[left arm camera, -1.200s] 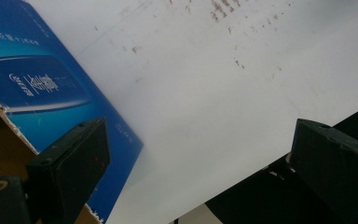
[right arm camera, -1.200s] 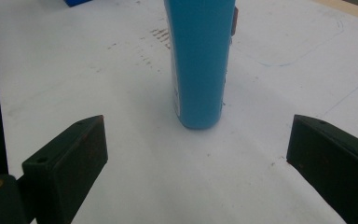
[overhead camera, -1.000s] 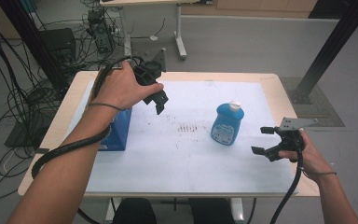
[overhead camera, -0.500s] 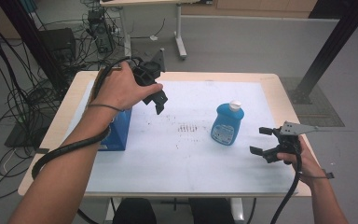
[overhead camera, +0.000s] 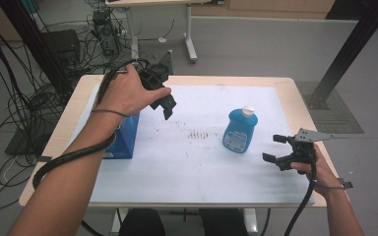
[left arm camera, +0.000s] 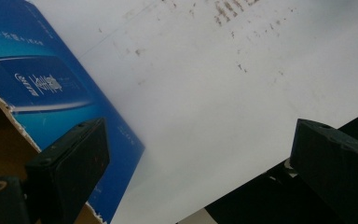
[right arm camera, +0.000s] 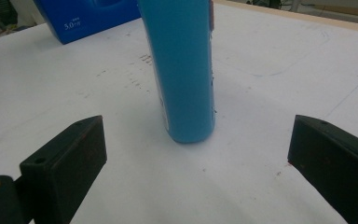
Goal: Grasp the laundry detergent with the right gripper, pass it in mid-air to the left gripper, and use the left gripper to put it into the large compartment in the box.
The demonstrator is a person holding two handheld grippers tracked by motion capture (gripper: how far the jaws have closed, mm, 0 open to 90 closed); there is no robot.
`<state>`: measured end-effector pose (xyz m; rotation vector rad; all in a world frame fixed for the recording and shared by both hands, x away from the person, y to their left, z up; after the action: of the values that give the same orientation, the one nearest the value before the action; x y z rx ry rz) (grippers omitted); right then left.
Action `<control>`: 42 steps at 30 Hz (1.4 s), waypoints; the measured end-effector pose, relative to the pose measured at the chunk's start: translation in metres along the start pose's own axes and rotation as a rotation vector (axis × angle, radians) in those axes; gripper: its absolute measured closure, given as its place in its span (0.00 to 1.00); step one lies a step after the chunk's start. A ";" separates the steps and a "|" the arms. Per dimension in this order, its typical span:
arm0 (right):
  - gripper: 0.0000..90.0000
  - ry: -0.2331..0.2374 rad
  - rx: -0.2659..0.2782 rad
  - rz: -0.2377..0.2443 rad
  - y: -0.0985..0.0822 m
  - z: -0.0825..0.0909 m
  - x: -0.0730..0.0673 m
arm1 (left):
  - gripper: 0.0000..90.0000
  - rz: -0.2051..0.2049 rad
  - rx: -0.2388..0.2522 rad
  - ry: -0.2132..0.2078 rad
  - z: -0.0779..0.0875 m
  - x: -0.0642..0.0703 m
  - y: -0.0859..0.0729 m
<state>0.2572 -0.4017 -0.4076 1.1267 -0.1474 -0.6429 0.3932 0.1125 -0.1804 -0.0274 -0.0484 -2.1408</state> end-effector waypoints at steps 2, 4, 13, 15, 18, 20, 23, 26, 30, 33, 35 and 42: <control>0.03 0.001 -0.002 0.001 0.000 0.000 0.000 | 0.06 0.001 0.001 -0.003 0.000 0.000 0.000; 0.03 0.002 -0.009 0.006 0.000 -0.001 0.000 | 0.06 0.002 0.005 -0.001 0.000 0.001 0.000; 0.02 -0.004 -0.015 0.014 0.002 -0.002 -0.001 | 0.06 -0.001 0.007 0.000 0.000 0.001 0.000; 0.02 -0.004 -0.020 0.014 0.003 -0.003 -0.001 | 0.06 -0.001 0.003 -0.001 0.000 0.001 0.000; 0.02 -0.007 -0.022 0.015 0.004 -0.004 -0.001 | 0.06 -0.001 -0.001 0.001 0.000 0.001 0.001; 0.02 -0.007 -0.026 0.013 0.004 -0.005 -0.001 | 0.06 -0.004 -0.004 0.007 0.001 0.002 0.002; 0.01 -0.007 -0.032 0.019 0.006 -0.008 -0.002 | 0.06 -0.005 -0.001 0.006 0.002 0.002 0.002; 0.01 -0.003 -0.038 0.023 0.009 -0.012 -0.002 | 0.06 -0.006 0.001 0.009 0.003 0.003 0.002; 0.01 0.002 -0.054 0.030 0.013 -0.017 -0.003 | 0.06 -0.005 -0.002 0.010 0.004 0.003 0.003; 0.01 0.005 -0.053 0.033 0.014 -0.021 -0.002 | 0.06 -0.007 -0.003 0.011 0.004 0.004 0.003; 0.01 0.008 -0.055 0.035 0.016 -0.024 -0.002 | 0.06 -0.006 0.001 0.010 0.004 0.004 0.003; 0.01 0.016 -0.066 0.044 0.021 -0.034 -0.003 | 0.06 -0.008 0.000 0.011 0.004 0.002 0.003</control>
<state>0.2776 -0.3676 -0.4040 1.0623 -0.1355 -0.5957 0.3947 0.1088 -0.1762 -0.0155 -0.0420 -2.1492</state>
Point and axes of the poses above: each handheld gripper's, and its own axes: z roughly backward along the jaws, y roughly out of its top, x roughly to its right, the point moved 6 cm from there along -z, roughly forward along the jaws, and after that the axes turned 3 degrees about y, right-handed, at the moved point
